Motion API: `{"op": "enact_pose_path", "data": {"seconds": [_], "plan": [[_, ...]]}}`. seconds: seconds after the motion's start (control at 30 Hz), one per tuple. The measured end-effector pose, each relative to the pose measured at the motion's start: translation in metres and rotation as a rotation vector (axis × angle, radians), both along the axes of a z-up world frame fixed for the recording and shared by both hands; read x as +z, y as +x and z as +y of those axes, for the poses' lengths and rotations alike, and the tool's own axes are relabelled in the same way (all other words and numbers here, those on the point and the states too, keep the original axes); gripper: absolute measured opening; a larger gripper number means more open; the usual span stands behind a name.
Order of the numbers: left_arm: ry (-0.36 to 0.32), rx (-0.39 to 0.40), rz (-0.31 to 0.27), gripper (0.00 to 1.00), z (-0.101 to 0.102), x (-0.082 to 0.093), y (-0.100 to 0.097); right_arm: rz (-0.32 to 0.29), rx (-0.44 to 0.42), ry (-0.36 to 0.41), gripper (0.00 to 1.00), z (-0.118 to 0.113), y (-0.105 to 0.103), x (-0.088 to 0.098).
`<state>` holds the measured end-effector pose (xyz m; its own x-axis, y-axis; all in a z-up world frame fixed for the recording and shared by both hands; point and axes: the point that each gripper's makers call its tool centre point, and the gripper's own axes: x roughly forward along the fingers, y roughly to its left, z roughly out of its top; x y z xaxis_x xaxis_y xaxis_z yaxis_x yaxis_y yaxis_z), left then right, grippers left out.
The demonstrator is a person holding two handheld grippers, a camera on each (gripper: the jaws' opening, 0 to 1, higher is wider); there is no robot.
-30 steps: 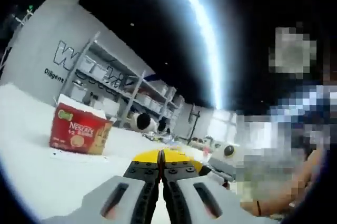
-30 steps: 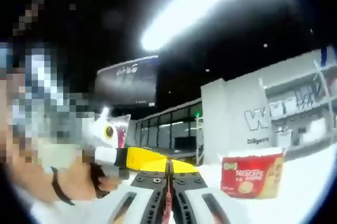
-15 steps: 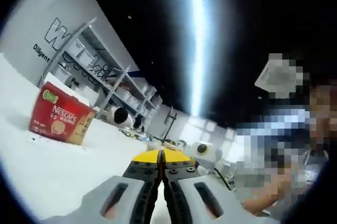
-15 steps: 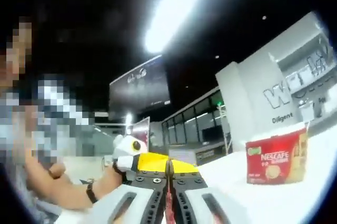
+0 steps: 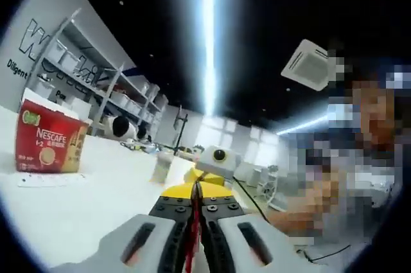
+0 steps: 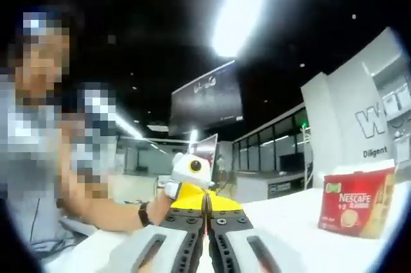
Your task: Tear open the coffee pouch, take out the coffee, and pour the coffee from the pouch into the cup
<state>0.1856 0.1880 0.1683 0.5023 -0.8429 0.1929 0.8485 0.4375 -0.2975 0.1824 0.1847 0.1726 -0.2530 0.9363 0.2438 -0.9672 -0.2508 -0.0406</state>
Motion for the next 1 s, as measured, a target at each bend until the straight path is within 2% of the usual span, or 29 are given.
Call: {"op": "enact_pose_path", "data": {"seconds": [0.2, 0.47, 0.63, 0.87, 1.0], "plan": [[0.033, -0.012, -0.014, 0.04, -0.003, 0.000, -0.005, 0.002, 0.038, -0.006, 0.01, -0.002, -0.006, 0.000], [0.059, -0.066, -0.024, 0.04, -0.010, -0.002, -0.014, 0.006, 0.097, -0.027, 0.01, -0.005, -0.013, -0.001], [0.079, -0.049, -0.035, 0.03, -0.008, -0.001, -0.014, 0.003, 0.100, -0.025, 0.01, -0.004, -0.012, -0.001], [-0.009, -0.109, -0.041, 0.03, -0.011, 0.011, -0.022, 0.057, 0.176, 0.048, 0.02, -0.010, -0.025, 0.012], [-0.023, -0.111, -0.039, 0.03, -0.011, 0.013, -0.023, 0.076, 0.198, 0.069, 0.02, -0.009, -0.025, 0.014]]}}
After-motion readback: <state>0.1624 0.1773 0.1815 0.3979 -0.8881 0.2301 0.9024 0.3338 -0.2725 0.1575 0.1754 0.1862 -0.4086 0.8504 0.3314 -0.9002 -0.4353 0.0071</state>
